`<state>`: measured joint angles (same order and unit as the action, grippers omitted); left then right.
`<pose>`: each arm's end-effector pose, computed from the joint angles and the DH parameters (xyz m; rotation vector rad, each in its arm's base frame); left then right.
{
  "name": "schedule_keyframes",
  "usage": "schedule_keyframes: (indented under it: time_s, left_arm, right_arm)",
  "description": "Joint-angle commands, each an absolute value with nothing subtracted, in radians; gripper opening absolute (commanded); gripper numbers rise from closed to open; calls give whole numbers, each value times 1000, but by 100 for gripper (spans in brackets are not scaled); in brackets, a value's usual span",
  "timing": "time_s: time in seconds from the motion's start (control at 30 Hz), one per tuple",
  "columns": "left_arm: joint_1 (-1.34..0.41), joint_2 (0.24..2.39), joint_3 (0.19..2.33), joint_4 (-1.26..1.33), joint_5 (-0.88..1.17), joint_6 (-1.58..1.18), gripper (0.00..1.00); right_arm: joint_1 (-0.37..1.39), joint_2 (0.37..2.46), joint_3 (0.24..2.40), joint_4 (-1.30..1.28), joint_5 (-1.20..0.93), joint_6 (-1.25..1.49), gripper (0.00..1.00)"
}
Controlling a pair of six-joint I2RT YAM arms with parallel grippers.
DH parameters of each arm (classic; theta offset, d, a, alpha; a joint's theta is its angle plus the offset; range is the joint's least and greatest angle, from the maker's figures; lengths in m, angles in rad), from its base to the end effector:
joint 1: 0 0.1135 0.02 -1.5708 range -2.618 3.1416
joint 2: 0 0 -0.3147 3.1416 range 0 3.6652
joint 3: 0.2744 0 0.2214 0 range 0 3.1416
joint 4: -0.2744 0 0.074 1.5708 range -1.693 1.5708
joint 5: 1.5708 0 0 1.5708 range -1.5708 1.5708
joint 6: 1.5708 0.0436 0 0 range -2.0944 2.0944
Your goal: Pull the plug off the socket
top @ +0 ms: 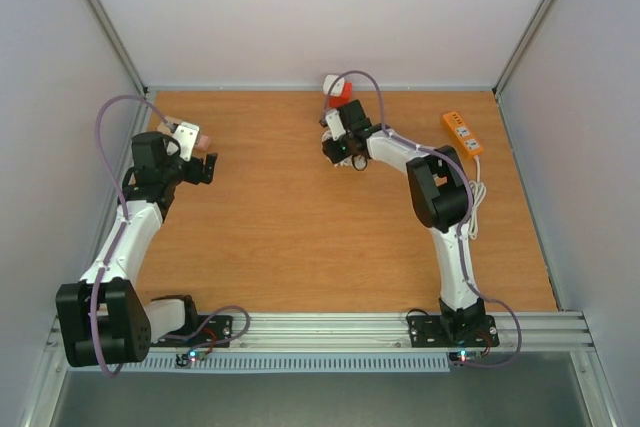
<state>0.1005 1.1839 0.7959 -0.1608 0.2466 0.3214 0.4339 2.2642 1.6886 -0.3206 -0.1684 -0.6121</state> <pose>0.2204 0.0115 0.3192 0.3758 2.0673 -0.0079 0.4557 0.2192 0.1985 -1.2880 2.0886 0.1296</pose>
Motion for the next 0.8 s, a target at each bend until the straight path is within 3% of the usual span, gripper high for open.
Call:
schedule_keyframes:
  time_s: [0.0, 0.77]
  left_arm:
    - [101, 1167, 782, -120, 253, 319, 100]
    - [100, 1169, 785, -123, 253, 318, 100]
  right_arm:
    - [512, 2204, 1575, -380, -221, -663, 39]
    - [731, 1920, 1195, -415, -358, -751, 37]
